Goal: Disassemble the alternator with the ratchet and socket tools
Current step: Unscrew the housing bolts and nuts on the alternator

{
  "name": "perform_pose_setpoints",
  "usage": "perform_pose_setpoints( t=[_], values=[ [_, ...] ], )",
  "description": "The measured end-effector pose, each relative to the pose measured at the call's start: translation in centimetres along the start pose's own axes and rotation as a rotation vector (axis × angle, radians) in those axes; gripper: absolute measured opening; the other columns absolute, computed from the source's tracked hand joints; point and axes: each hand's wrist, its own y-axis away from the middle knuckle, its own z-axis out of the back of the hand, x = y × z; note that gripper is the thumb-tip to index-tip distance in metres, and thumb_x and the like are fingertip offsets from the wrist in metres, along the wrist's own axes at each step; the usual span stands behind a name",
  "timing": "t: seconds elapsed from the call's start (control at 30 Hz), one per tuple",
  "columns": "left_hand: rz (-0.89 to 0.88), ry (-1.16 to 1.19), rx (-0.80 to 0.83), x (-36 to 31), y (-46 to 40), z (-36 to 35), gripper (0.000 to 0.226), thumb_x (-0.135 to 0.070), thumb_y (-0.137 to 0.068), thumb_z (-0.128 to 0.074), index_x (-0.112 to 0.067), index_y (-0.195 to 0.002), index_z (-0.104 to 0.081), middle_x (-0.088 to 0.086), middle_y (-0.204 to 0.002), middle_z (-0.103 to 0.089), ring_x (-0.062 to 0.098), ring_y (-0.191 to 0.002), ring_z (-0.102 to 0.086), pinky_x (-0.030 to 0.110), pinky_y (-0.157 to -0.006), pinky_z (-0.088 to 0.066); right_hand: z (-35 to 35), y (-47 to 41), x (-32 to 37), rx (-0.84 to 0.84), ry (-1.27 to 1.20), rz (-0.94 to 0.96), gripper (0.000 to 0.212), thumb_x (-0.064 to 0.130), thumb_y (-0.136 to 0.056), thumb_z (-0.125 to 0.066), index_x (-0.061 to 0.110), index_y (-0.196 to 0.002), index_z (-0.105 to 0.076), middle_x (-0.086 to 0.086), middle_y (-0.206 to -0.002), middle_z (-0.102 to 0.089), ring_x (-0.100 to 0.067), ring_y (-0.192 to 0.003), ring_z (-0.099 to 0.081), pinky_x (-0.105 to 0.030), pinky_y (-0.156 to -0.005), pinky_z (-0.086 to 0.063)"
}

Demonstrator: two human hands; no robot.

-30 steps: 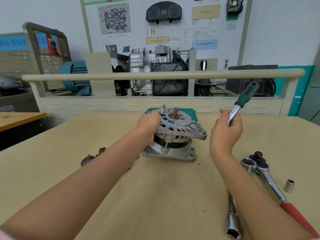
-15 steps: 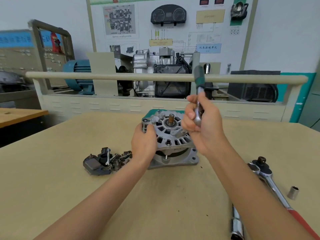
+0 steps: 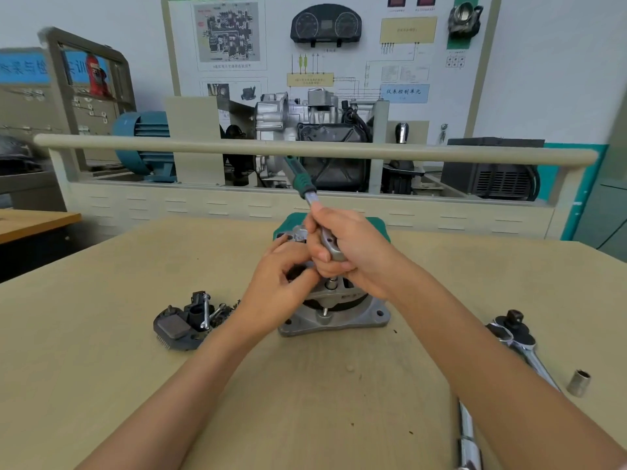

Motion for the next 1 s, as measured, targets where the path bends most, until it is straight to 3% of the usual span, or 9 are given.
perform_pose_setpoints(
  t=[0.07, 0.17, 0.27, 0.37, 0.47, 0.53, 0.7, 0.83, 1.0],
  values=[
    [0.006, -0.009, 0.086, -0.3, 0.1, 0.6, 0.027, -0.02, -0.076, -0.051, -0.01, -0.089, -0.073, 0.0, -0.087, -0.067, -0.004, -0.09, -0.05, 0.044, -0.108, -0.027, 0.4, 0.1, 0.3, 0.031, -0.002, -0.011, 0.034, 0.025, -0.103, -0.029, 0.005, -0.081, -0.045, 0.001, -0.04, -0.043, -0.005, -0.026, -0.024, -0.017, -0.035, -0.018],
    [0.006, -0.027, 0.175, -0.4, -0.1, 1.3, 0.018, -0.019, -0.079, -0.065, -0.032, -0.092, -0.07, -0.014, -0.094, -0.066, -0.015, -0.098, -0.047, 0.04, -0.113, -0.02, 0.8, 0.4, 0.7, 0.011, -0.009, -0.032, 0.032, 0.025, -0.103, -0.03, 0.005, -0.086, -0.05, 0.0, -0.047, -0.049, -0.008, -0.033, -0.039, -0.019, -0.037, -0.034],
    [0.016, -0.029, 0.154, 0.0, -0.2, 1.2, 0.011, -0.016, -0.076, -0.076, -0.019, -0.087, -0.073, -0.027, -0.097, -0.06, -0.018, -0.104, -0.046, 0.046, -0.112, -0.023, 0.0, 0.4, 0.8, -0.075, -0.029, -0.045, 0.026, 0.021, -0.103, -0.033, 0.008, -0.093, -0.053, -0.002, -0.059, -0.058, -0.011, -0.046, -0.057, -0.024, -0.046, -0.053],
    [0.0, -0.032, 0.132, -0.2, -0.4, 0.9, 0.013, -0.017, -0.073, -0.077, -0.028, -0.079, -0.072, -0.022, -0.085, -0.068, -0.012, -0.1, -0.052, 0.045, -0.111, -0.021, -1.3, 0.3, -0.1, -0.326, -0.095, 0.064, 0.02, 0.02, -0.102, -0.035, 0.016, -0.093, -0.052, 0.003, -0.062, -0.055, -0.007, -0.047, -0.056, -0.032, -0.056, -0.056],
    [-0.007, -0.067, 0.127, -0.3, -0.4, 0.8, 0.022, -0.018, -0.072, -0.078, -0.036, -0.075, -0.067, -0.028, -0.066, -0.063, -0.01, -0.078, -0.055, 0.045, -0.111, -0.019, -2.4, 0.4, -1.2, -0.726, -0.163, 0.237, 0.022, 0.018, -0.102, -0.032, 0.013, -0.085, -0.045, 0.004, -0.058, -0.05, -0.006, -0.046, -0.049, -0.021, -0.051, -0.048],
    [-0.021, -0.085, 0.112, -0.4, -0.3, 0.6, 0.025, -0.02, -0.071, -0.077, -0.04, -0.07, -0.062, -0.031, -0.06, -0.058, -0.011, -0.071, -0.052, 0.048, -0.11, -0.021, -2.7, 0.3, -1.2, -0.863, -0.213, 0.238, 0.018, 0.016, -0.102, -0.032, 0.007, -0.091, -0.043, -0.002, -0.069, -0.048, -0.01, -0.054, -0.048, -0.014, -0.045, -0.042],
    [-0.045, -0.095, 0.077, -0.4, -0.2, 0.4, 0.042, -0.009, -0.071, -0.075, -0.042, -0.063, -0.052, -0.032, -0.058, -0.054, -0.014, -0.069, -0.048, 0.053, -0.106, -0.025, -2.8, -0.1, -0.3, -0.836, -0.336, 0.126, 0.021, 0.008, -0.099, -0.03, 0.012, -0.084, -0.044, 0.0, -0.062, -0.043, -0.011, -0.049, -0.044, -0.024, -0.045, -0.036],
    [-0.044, -0.109, 0.034, -0.1, 0.0, -0.1, 0.008, -0.029, -0.069, -0.072, -0.029, -0.07, -0.064, -0.022, -0.064, -0.06, -0.006, -0.075, -0.047, 0.039, -0.094, -0.031, -2.1, -0.4, 0.7, -0.648, -0.34, -0.024, 0.027, 0.02, -0.1, -0.032, 0.013, -0.075, -0.042, 0.004, -0.043, -0.04, -0.008, -0.028, -0.034, -0.013, -0.036, -0.026],
    [-0.046, -0.148, -0.001, -0.2, 0.4, -0.3, 0.015, -0.033, -0.071, -0.067, -0.021, -0.08, -0.07, -0.013, -0.075, -0.059, 0.001, -0.083, -0.043, 0.029, -0.087, -0.034, -1.6, -0.7, 1.2, -0.429, -0.003, -0.109, 0.038, 0.038, -0.101, -0.034, 0.015, -0.071, -0.039, 0.006, -0.04, -0.038, -0.007, -0.025, -0.029, -0.012, -0.034, -0.025]
  ],
)
